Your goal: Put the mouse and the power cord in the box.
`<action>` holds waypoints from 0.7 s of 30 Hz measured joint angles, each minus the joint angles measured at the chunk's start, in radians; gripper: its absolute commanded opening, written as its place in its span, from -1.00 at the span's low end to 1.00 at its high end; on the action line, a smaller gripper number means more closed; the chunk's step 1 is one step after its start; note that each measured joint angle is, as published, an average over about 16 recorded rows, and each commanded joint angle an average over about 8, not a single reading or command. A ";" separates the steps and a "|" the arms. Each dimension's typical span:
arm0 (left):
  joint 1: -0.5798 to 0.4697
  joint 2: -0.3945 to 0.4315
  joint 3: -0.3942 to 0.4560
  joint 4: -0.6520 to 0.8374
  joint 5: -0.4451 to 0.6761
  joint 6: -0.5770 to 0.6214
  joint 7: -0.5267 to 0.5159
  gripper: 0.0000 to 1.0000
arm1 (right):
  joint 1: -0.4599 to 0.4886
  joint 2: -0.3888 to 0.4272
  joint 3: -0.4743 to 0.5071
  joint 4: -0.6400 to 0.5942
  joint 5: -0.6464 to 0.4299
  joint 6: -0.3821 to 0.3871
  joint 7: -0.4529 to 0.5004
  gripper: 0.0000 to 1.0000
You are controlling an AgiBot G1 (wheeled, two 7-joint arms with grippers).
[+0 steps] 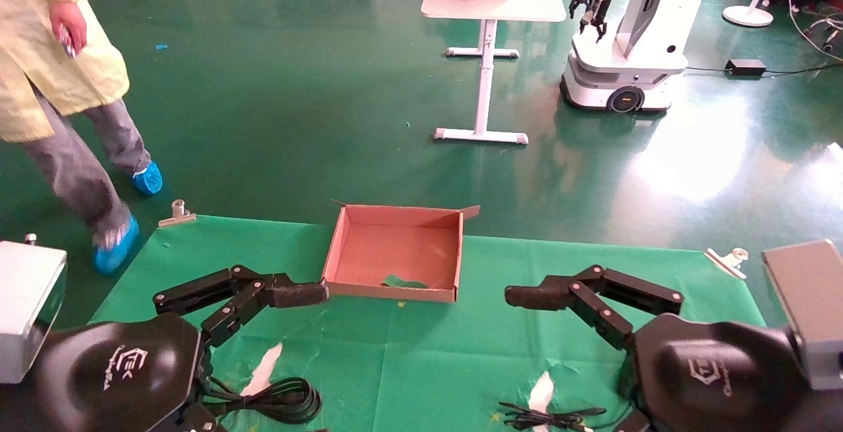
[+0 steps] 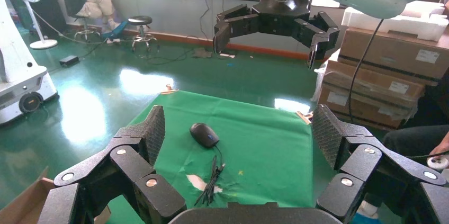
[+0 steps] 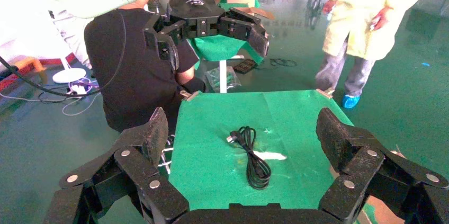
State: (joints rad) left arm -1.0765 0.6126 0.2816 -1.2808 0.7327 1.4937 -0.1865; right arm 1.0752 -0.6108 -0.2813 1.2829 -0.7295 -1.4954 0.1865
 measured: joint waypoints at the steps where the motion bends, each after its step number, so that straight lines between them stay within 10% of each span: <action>1: 0.000 0.000 0.000 0.000 0.000 0.000 0.000 1.00 | 0.000 0.000 0.000 0.000 0.000 0.000 0.000 1.00; 21: 0.000 0.000 0.000 0.000 0.000 0.000 0.000 1.00 | 0.000 0.000 0.000 0.000 0.000 0.000 0.000 1.00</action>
State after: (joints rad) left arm -1.0765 0.6126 0.2815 -1.2808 0.7327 1.4937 -0.1865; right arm 1.0752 -0.6108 -0.2813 1.2829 -0.7296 -1.4954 0.1865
